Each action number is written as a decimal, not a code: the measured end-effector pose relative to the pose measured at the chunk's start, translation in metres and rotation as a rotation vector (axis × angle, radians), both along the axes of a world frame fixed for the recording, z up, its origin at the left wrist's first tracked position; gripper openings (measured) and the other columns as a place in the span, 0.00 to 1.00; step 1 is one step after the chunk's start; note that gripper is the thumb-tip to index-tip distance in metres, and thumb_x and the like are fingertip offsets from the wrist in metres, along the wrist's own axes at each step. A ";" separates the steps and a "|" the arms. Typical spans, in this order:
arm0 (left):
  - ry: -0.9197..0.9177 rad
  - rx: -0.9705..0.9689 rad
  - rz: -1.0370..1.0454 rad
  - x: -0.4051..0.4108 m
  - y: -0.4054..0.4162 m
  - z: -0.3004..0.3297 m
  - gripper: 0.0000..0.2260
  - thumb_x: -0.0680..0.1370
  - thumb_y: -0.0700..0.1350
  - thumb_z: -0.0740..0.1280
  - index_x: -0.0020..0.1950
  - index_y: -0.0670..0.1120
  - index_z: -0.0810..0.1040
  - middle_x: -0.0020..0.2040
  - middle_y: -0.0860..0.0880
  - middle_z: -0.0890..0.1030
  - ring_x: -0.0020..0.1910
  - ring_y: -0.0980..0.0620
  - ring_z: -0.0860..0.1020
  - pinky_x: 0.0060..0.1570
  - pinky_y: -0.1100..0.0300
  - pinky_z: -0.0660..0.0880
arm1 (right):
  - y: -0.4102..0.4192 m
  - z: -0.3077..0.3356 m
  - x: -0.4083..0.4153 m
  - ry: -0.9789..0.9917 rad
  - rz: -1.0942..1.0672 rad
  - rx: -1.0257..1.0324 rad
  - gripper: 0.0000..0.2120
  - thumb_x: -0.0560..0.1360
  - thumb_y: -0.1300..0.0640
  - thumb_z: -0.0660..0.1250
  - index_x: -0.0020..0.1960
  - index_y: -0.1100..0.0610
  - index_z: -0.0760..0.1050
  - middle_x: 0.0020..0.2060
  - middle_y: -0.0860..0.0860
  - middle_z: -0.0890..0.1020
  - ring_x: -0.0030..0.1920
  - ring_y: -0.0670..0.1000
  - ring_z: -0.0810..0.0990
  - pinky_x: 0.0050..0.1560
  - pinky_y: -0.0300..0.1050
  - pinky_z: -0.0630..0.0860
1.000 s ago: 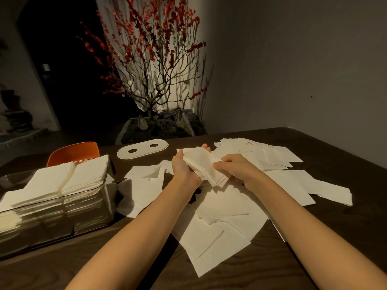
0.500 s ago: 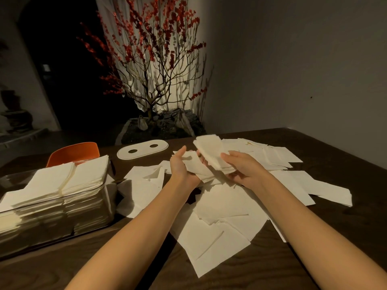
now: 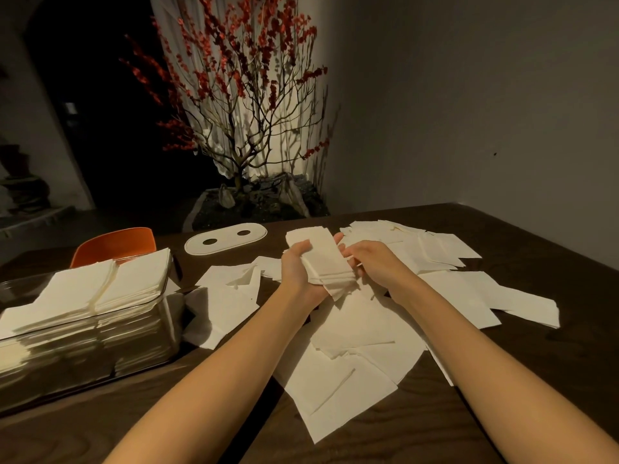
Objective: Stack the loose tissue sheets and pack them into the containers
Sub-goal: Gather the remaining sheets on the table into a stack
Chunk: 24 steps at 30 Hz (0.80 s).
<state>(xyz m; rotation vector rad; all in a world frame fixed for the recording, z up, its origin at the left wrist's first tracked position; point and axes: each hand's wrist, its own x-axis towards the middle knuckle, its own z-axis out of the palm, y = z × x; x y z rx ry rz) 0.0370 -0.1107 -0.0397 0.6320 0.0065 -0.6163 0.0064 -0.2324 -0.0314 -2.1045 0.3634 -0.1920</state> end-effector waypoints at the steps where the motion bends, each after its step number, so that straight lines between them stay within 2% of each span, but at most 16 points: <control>1: 0.017 -0.023 0.019 0.001 0.002 0.001 0.14 0.80 0.47 0.56 0.60 0.41 0.72 0.58 0.40 0.80 0.58 0.41 0.77 0.59 0.43 0.68 | -0.005 -0.002 -0.001 -0.022 0.020 -0.035 0.11 0.83 0.57 0.55 0.54 0.54 0.76 0.45 0.49 0.78 0.41 0.45 0.74 0.38 0.34 0.69; 3: 0.052 -0.028 0.079 0.005 0.005 0.002 0.13 0.80 0.47 0.57 0.61 0.42 0.70 0.58 0.40 0.80 0.59 0.42 0.77 0.63 0.42 0.66 | -0.015 -0.005 -0.005 0.003 0.083 -0.115 0.11 0.82 0.60 0.56 0.55 0.53 0.77 0.57 0.50 0.77 0.52 0.46 0.74 0.50 0.37 0.70; 5: 0.080 -0.016 0.126 0.006 0.008 0.003 0.15 0.79 0.48 0.59 0.64 0.44 0.68 0.57 0.40 0.80 0.58 0.42 0.77 0.65 0.42 0.66 | -0.022 -0.005 -0.005 0.074 0.176 -0.188 0.10 0.81 0.60 0.60 0.57 0.51 0.76 0.63 0.50 0.74 0.61 0.49 0.72 0.56 0.41 0.70; 7: 0.093 0.016 0.155 0.008 0.011 0.003 0.14 0.79 0.49 0.61 0.63 0.46 0.66 0.55 0.40 0.78 0.53 0.43 0.78 0.61 0.44 0.69 | -0.025 -0.005 -0.005 0.150 0.224 -0.271 0.12 0.80 0.57 0.62 0.63 0.51 0.72 0.67 0.51 0.72 0.61 0.50 0.71 0.57 0.42 0.71; 9: 0.094 0.054 0.154 0.011 0.014 0.002 0.14 0.78 0.48 0.62 0.62 0.47 0.65 0.55 0.40 0.78 0.48 0.45 0.79 0.56 0.47 0.71 | -0.026 -0.007 -0.006 0.245 0.218 -0.418 0.20 0.79 0.49 0.63 0.68 0.52 0.67 0.69 0.53 0.69 0.63 0.52 0.71 0.61 0.46 0.72; 12: 0.090 0.149 0.120 0.015 0.020 -0.001 0.13 0.77 0.47 0.62 0.59 0.43 0.68 0.51 0.41 0.78 0.43 0.49 0.77 0.52 0.52 0.72 | -0.028 -0.007 -0.009 0.335 0.180 -0.603 0.25 0.78 0.44 0.61 0.69 0.56 0.65 0.70 0.56 0.66 0.66 0.56 0.69 0.64 0.49 0.70; 15: 0.081 0.250 0.065 0.016 0.024 -0.003 0.11 0.77 0.47 0.61 0.50 0.38 0.71 0.45 0.43 0.77 0.40 0.50 0.74 0.54 0.56 0.70 | -0.036 -0.003 -0.012 0.331 0.229 -0.587 0.21 0.79 0.52 0.63 0.70 0.54 0.64 0.70 0.57 0.65 0.66 0.56 0.69 0.65 0.49 0.70; 17: 0.077 0.289 0.047 0.017 0.026 -0.004 0.10 0.77 0.47 0.61 0.47 0.39 0.71 0.44 0.43 0.77 0.40 0.50 0.74 0.57 0.55 0.70 | -0.042 0.000 -0.014 0.344 0.330 -0.624 0.28 0.77 0.56 0.66 0.73 0.47 0.59 0.73 0.56 0.60 0.70 0.57 0.65 0.67 0.51 0.68; 20: 0.070 0.316 0.047 0.018 0.026 -0.004 0.10 0.77 0.47 0.61 0.47 0.39 0.71 0.44 0.42 0.77 0.41 0.49 0.75 0.55 0.53 0.71 | -0.042 -0.001 -0.017 0.339 0.452 -0.760 0.37 0.76 0.58 0.67 0.76 0.42 0.51 0.76 0.52 0.54 0.73 0.57 0.57 0.70 0.55 0.65; 24: 0.063 0.330 0.045 0.018 0.025 -0.005 0.09 0.77 0.46 0.61 0.49 0.40 0.71 0.46 0.42 0.77 0.42 0.48 0.75 0.52 0.53 0.71 | -0.037 -0.010 -0.010 0.164 0.462 -0.725 0.38 0.75 0.60 0.69 0.76 0.40 0.53 0.76 0.47 0.53 0.74 0.53 0.54 0.71 0.53 0.63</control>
